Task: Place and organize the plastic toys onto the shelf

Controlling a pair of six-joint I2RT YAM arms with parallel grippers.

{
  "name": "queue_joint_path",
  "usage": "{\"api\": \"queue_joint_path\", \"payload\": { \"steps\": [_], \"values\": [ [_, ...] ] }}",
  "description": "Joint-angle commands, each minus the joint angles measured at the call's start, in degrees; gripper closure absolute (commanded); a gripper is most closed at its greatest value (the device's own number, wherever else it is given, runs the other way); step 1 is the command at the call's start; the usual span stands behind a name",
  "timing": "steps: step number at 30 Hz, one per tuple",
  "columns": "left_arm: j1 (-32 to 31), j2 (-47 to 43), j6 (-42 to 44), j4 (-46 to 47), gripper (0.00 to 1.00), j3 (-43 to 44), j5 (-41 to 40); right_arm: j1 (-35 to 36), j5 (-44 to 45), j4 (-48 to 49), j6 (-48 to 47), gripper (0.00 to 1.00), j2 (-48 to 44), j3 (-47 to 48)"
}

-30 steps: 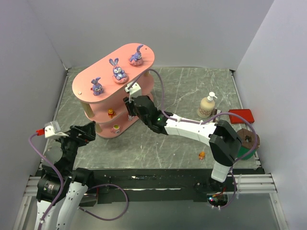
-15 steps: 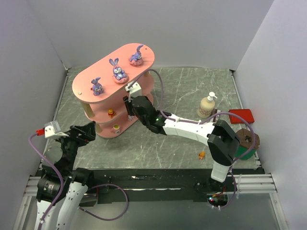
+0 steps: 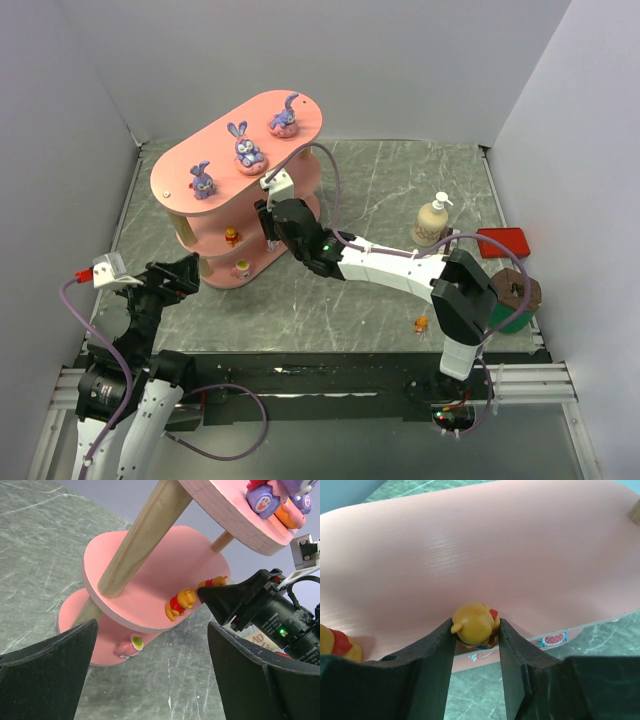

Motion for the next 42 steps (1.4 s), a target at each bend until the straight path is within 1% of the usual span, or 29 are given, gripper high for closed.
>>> {"api": "queue_joint_path", "payload": {
  "steps": [1, 12, 15, 16, 19, 21, 24, 27, 32, 35, 42],
  "values": [
    [0.3, 0.3, 0.3, 1.3, 0.04, 1.1, 0.7, 0.4, 1.6, -2.5, 0.3, 0.52, 2.0, 2.5],
    [0.4, 0.2, 0.3, 1.3, 0.04, 1.1, 0.8, 0.3, 2.2, -2.5, 0.3, 0.48, 3.8, 3.9],
    [0.3, 0.2, 0.3, 1.3, 0.04, 1.1, 0.8, 0.4, 2.5, -2.8, 0.2, 0.43, 3.6, 4.0],
    [0.4, 0.3, 0.3, 1.3, 0.04, 1.2, 0.8, 0.4, 2.7, -2.2, 0.2, 0.39, 3.3, 3.7],
    [0.4, 0.3, 0.3, 1.3, 0.04, 1.1, 0.8, 0.6, 2.5, 0.3, -0.1, 0.31, 1.8, 1.6],
    [0.3, 0.3, 0.3, 1.3, 0.04, 1.1, 0.9, 0.6, 1.6, 1.5, 0.3, 0.29, 0.1, -0.4],
    [0.4, 0.5, 0.3, 1.3, 0.04, 1.1, 0.9, 0.8, 0.3, 3.9, 0.1, 0.21, -2.2, -2.7],
    [0.3, 0.6, 0.3, 1.3, 0.04, 1.1, 0.8, 0.9, 0.4, 5.5, -0.4, 0.17, -4.1, -4.4],
    [0.4, 0.5, 0.3, 1.3, 0.04, 1.1, 0.8, 1.1, -0.2, 8.3, -0.7, 0.16, -7.9, -8.9],
    [0.4, 0.6, 0.3, 1.3, 0.04, 1.1, 0.8, 1.3, -1.5, 13.3, -1.0, 0.16, -11.3, -13.3],
    [0.4, 0.4, 0.2, 1.2, 0.04, 1.2, 0.6, 1.4, -4.9, 15.5, -0.1, 0.15, -18.3, -20.6]
  ]
}}
